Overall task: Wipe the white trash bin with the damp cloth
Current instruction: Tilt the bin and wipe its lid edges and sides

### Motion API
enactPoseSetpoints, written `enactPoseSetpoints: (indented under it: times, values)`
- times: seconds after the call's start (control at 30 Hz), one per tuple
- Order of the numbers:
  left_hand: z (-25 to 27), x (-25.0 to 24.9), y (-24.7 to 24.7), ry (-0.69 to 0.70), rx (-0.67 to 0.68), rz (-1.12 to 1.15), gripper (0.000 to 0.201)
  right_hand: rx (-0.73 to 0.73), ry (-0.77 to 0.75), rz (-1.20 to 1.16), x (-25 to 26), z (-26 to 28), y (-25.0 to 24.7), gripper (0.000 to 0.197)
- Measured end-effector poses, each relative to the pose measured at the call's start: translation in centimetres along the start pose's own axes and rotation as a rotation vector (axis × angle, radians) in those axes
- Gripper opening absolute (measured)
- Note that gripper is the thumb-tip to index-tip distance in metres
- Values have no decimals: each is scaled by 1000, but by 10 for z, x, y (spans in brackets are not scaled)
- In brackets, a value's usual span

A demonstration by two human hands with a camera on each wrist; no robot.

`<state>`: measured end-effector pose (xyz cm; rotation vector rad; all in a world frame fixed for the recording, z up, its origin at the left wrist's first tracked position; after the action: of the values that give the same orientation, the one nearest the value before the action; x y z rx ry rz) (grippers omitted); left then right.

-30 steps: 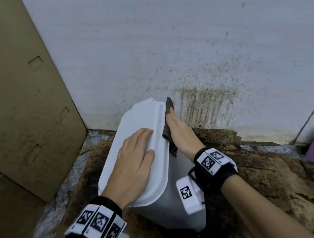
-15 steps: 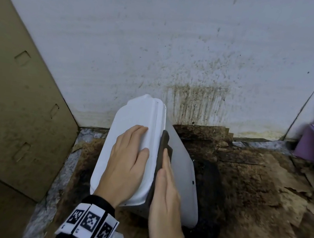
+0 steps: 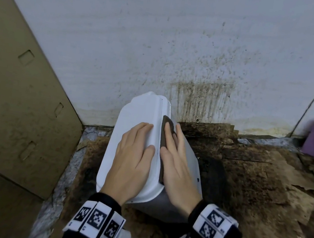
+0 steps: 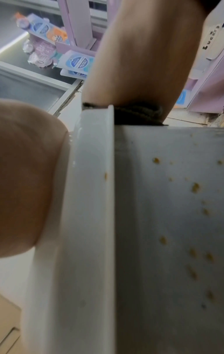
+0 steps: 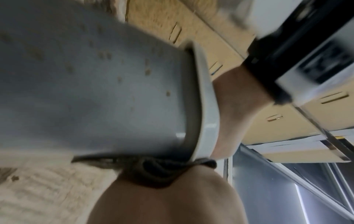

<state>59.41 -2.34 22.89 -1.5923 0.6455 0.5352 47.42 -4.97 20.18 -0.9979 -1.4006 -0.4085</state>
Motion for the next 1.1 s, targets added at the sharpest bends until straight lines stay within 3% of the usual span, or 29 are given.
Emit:
enactPoseSetpoints:
  times: [0.1, 0.23, 0.37, 0.47, 0.53, 0.6, 0.8, 0.93, 1.1]
  values:
    - [0, 0, 0, -5, 3, 4, 56, 92, -79, 245, -7, -20, -8, 44]
    - [-1, 0, 0, -10, 5, -5, 55, 179, -3, 328, -6, -45, -20, 30]
    - [-2, 0, -1, -14, 0, 0, 51, 212, -39, 554, -10, -64, -28, 40]
    - [-2, -1, -1, -13, 2, -8, 51, 217, 52, 491, -20, -82, -35, 51]
    - [-2, -2, -1, -7, 0, -15, 50, 128, 84, 437, -25, -96, -43, 60]
    - [-2, -3, -1, -3, 0, -19, 50, 87, 104, 413, -28, -110, -49, 59]
    - [-3, -2, -2, -4, -7, -19, 50, 156, 111, 498, -26, -129, -55, 52]
    - [-1, -2, -2, 4, -7, -26, 49, 150, 80, 482, -29, -124, -55, 78]
    - [-2, -4, 0, 0, -9, -18, 50, 56, 85, 349, -18, -91, -46, 54]
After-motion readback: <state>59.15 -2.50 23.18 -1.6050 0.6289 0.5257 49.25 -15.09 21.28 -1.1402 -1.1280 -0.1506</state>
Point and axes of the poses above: each hand's wrist, its own z-axis away from the middle knuckle, its own y-axis out of the palm, x = y × z, the point moved 5 cm from there along -z, towards the middle knuckle, and after that the axes turned 13 degrees about x, right-handed, at the moved point
